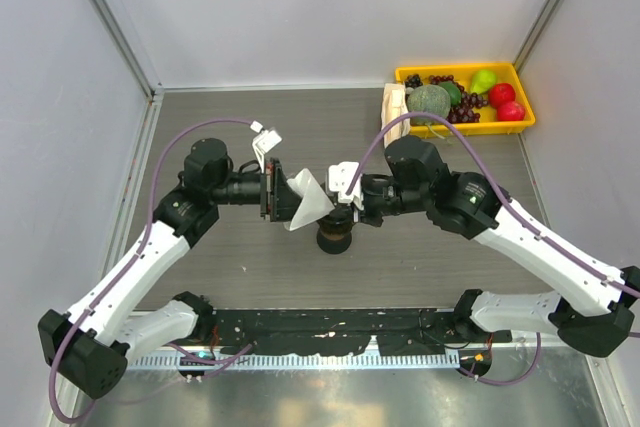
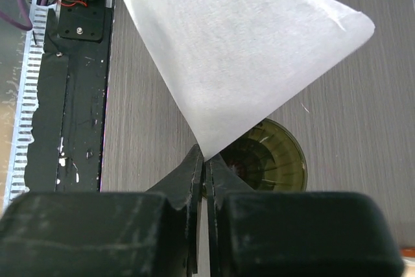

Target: Place the coffee filter in the dripper

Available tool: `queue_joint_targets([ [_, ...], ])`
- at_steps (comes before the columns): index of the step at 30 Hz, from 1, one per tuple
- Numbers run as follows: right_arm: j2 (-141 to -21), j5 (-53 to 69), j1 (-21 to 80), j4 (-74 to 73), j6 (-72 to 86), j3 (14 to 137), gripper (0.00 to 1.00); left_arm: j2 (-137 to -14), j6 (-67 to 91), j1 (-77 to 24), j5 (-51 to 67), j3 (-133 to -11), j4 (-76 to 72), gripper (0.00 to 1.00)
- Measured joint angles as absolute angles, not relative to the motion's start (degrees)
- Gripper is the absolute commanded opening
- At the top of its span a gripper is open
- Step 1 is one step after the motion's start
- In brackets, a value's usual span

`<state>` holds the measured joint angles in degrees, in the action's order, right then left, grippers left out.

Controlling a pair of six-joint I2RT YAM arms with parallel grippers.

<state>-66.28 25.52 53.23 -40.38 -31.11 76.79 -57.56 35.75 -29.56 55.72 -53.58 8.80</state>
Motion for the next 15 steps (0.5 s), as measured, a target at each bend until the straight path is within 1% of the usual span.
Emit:
queue_joint_targets([
  [3,-65.45,25.17,53.1,-40.29,-31.09,76.58,0.06,-57.56,35.79,-28.84,56.14,-53.58,9.15,0.32],
  [6,-64.71,24.56,53.06,-39.97,-31.07,75.92,0.05,-57.41,36.47,-28.32,56.69,-53.39,9.26,0.24],
  [7,-64.62,24.34,53.06,-39.88,-31.07,75.79,0.05,-57.28,37.12,-28.12,56.9,-53.1,9.02,0.18],
  [8,-64.53,24.08,53.04,-39.64,-31.03,75.57,0.06,-57.14,37.63,-27.94,57.12,-52.75,8.73,0.08],
  [9,-64.49,23.75,53.01,-39.31,-30.92,75.26,0.11,-57.1,38.54,-27.75,57.32,-52.4,8.34,0.0],
  [10,-64.49,23.57,53.01,-39.18,-30.87,75.13,0.35,-57.1,39.29,-27.53,57.54,-52.12,7.88,0.0],
  [11,-64.49,23.38,53.01,-38.94,-30.65,74.96,0.46,-57.14,40.03,-27.27,57.69,-51.86,7.25,0.0],
  [12,-64.49,23.24,53.01,-38.83,-30.06,74.87,0.67,-57.19,40.32,-27.16,57.84,-51.77,6.96,0.0],
  [13,-64.49,23.07,52.88,-38.79,-29.95,74.83,0.74,-57.25,40.32,-26.98,57.91,-51.77,6.76,0.0],
  [14,-64.45,23.03,52.64,-38.7,-29.56,74.76,0.83,-57.34,40.05,-26.92,57.91,-51.9,6.98,0.0],
  [15,-64.38,23.05,52.21,-38.65,-29.26,74.74,0.86,-57.45,39.44,-26.87,57.84,-52.21,7.77,0.0],
])
